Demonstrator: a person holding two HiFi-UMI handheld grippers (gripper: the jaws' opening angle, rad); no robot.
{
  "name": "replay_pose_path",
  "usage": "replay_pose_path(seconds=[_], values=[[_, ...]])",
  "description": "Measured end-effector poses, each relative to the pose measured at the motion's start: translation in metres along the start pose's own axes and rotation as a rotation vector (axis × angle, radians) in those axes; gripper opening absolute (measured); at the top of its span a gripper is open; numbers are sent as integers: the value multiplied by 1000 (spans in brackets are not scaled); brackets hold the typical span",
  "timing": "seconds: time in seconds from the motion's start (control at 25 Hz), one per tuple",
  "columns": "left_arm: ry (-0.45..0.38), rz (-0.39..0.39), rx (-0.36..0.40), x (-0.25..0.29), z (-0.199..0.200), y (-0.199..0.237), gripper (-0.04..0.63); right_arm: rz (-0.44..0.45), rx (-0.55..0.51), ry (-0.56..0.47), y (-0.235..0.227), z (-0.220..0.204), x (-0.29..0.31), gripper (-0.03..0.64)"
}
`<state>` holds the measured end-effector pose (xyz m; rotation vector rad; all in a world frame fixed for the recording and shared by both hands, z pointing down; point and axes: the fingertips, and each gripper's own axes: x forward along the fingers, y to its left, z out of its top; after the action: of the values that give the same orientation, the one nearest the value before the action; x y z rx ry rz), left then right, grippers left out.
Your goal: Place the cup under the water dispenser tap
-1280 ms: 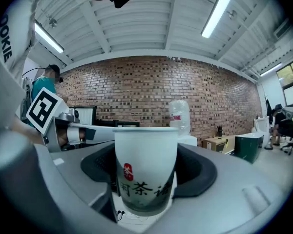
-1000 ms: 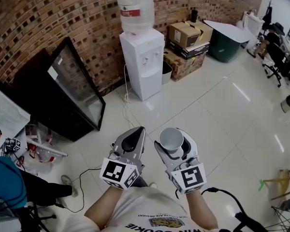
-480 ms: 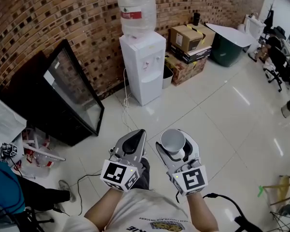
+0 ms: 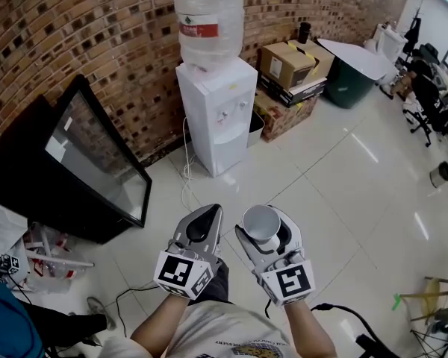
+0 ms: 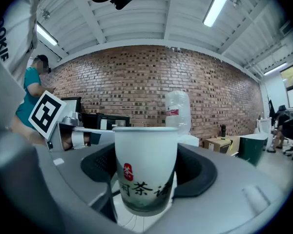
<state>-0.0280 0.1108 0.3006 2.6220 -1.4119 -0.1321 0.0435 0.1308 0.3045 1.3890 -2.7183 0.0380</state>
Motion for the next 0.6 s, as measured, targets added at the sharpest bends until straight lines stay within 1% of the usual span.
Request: replay_pose_path(seconds=[0.08, 0.24, 0.48, 0.6], values=[[2, -2, -11, 19, 3, 21, -8, -6, -3, 8, -9, 3, 26, 331], [-3, -11, -18, 52, 12, 59, -8, 10, -3, 21, -20, 12, 78, 331], [-21, -11, -18, 91, 27, 104, -8, 25, -15, 26, -37, 25, 146, 331], [-25, -7, -4, 106, 33, 123, -8, 27, -26, 26, -46, 27, 175, 331]])
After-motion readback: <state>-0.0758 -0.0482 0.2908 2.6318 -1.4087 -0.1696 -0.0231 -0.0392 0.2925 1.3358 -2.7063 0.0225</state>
